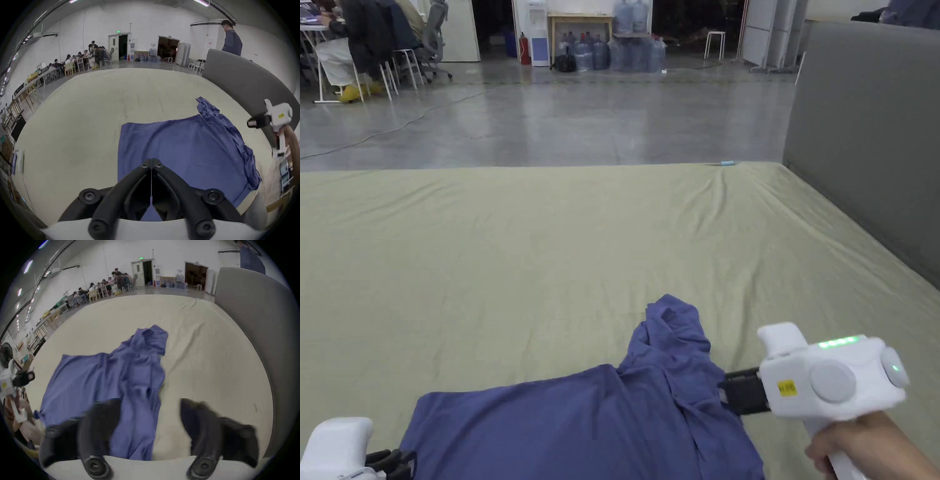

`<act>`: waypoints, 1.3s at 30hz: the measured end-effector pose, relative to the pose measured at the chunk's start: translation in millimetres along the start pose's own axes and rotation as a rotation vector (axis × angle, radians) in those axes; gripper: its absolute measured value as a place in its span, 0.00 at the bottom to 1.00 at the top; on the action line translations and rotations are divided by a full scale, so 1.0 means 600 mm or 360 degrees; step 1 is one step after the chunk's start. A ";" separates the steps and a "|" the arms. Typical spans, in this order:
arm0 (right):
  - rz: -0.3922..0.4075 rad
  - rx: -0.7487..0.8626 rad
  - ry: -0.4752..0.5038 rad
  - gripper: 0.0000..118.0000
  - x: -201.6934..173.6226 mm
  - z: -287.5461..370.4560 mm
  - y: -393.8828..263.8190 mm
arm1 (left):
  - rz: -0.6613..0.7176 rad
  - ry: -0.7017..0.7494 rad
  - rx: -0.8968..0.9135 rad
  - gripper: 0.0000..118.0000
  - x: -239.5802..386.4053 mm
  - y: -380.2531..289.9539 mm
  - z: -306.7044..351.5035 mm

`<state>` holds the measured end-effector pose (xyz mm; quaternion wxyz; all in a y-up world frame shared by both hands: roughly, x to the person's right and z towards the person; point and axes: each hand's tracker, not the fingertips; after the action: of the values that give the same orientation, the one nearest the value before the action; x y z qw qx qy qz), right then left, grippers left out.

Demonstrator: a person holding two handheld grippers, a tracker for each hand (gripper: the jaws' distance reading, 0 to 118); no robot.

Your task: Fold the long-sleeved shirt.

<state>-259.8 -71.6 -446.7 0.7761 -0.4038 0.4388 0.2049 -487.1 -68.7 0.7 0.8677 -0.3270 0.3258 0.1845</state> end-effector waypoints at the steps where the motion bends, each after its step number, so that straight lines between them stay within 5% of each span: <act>1: 0.0019 -0.0006 -0.0036 0.71 0.003 -0.026 0.021 | 0.0017 -0.0012 -0.0013 0.00 0.002 -0.004 -0.007; 11: -0.0006 -0.0363 -0.0050 0.67 -0.031 -0.224 0.120 | 0.0075 -0.0031 -0.0081 0.00 0.008 -0.011 -0.053; 12: 0.0011 -0.0415 -0.0072 0.52 -0.038 -0.235 0.117 | 0.0075 -0.0028 -0.0081 0.00 0.008 -0.009 -0.055; 15: 0.0157 -0.0378 -0.0140 0.31 -0.067 -0.232 0.105 | 0.0073 -0.0008 -0.0083 0.00 0.003 0.007 -0.073; 16: 0.0132 -0.0387 -0.0128 0.00 -0.073 -0.224 0.110 | 0.0070 -0.0001 -0.0086 0.00 0.000 0.017 -0.084; 17: 0.0151 -0.0371 -0.0183 0.00 -0.077 -0.218 0.110 | 0.0057 0.0036 -0.0075 0.16 -0.003 0.030 -0.098; 18: 0.0159 -0.0368 -0.0152 0.00 -0.078 -0.218 0.104 | 0.0036 0.0079 -0.0059 0.45 -0.004 0.039 -0.107; 19: 0.0213 -0.0376 -0.0171 0.00 -0.071 -0.229 0.102 | 0.0015 0.0153 -0.0064 0.86 -0.007 0.052 -0.124; 20: 0.0172 -0.0360 -0.0157 0.00 -0.066 -0.232 0.098 | 0.0020 0.0217 -0.0090 0.99 -0.010 0.067 -0.145; 21: 0.0111 -0.0358 -0.0141 0.00 -0.061 -0.235 0.096 | 0.0021 0.0259 -0.0098 0.99 -0.014 0.080 -0.163; 23: 0.0013 -0.0355 -0.0113 0.00 -0.050 -0.237 0.097 | 0.0026 0.0271 -0.0073 0.99 -0.024 0.108 -0.198; 30: -0.0013 -0.0328 -0.0088 0.00 -0.030 -0.268 0.096 | 0.0036 0.0498 -0.0385 0.93 -0.056 0.126 -0.330; 34: -0.0021 -0.0290 -0.0103 0.00 -0.039 -0.250 0.093 | 0.0021 0.0418 -0.0311 0.04 -0.010 0.113 -0.307; 36: -0.0020 -0.0236 -0.0125 0.00 -0.039 -0.225 0.103 | -0.0108 0.0391 -0.0269 0.00 0.015 0.119 -0.280; 39: -0.0089 -0.0109 -0.0077 0.00 -0.027 -0.160 0.125 | -0.0019 0.0286 -0.0187 0.00 0.008 0.148 -0.234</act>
<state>-368.5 -104.4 -494.2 0.7776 -0.4373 0.4012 0.2078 -593.3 -100.9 -122.5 0.8154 -0.3944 0.3890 0.1680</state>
